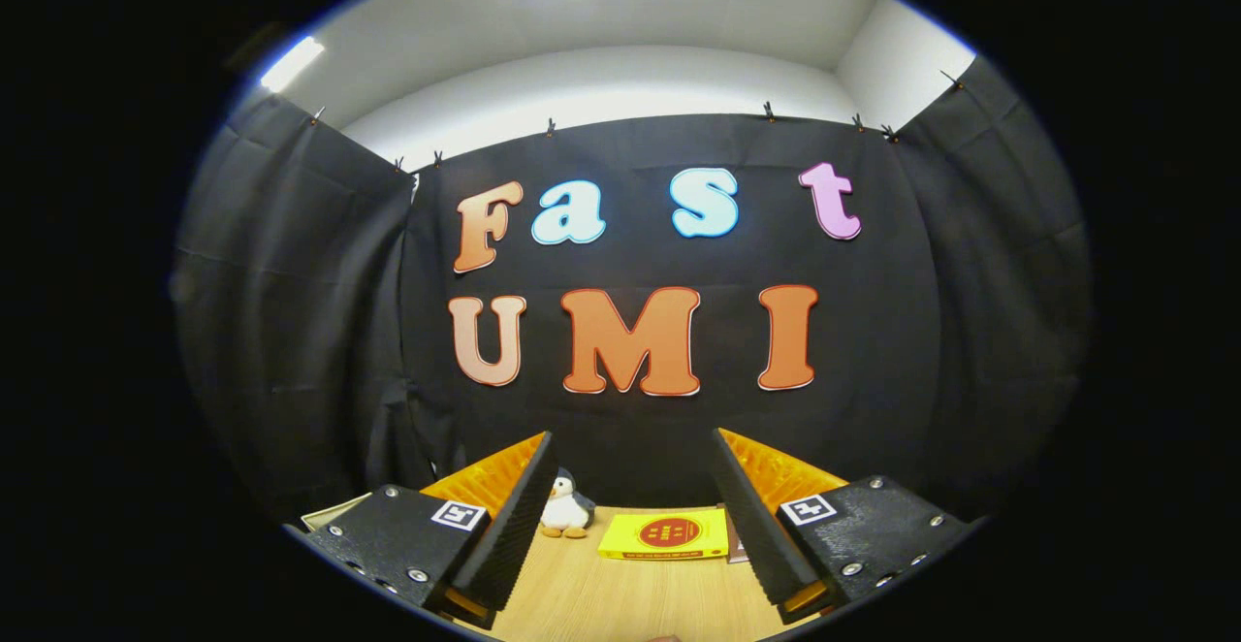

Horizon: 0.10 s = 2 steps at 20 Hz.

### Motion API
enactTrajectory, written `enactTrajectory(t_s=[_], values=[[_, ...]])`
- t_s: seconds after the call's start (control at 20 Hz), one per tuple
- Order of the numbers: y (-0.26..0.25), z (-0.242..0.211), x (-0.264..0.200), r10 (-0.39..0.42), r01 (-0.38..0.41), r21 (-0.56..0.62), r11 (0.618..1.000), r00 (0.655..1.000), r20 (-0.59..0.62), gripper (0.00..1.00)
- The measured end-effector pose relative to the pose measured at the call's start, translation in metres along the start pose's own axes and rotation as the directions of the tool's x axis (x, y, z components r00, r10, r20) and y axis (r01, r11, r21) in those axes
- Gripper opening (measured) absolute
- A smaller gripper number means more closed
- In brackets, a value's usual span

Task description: Open the storage box then place both shoes into the box .Put the left shoe in first, then the right shoe, with the right side of both shoes facing outward in a uniform manner.

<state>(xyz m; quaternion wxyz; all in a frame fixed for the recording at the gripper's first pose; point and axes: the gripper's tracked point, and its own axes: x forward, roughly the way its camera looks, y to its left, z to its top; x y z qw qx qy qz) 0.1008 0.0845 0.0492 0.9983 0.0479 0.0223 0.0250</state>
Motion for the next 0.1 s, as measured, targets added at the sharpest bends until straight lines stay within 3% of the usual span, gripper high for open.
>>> enactTrajectory(t_s=[0.1], values=[[-0.0052, 0.0051, -0.0011, -0.001, 0.001, -0.003, 1.000, 1.000, 0.013, 0.95]])
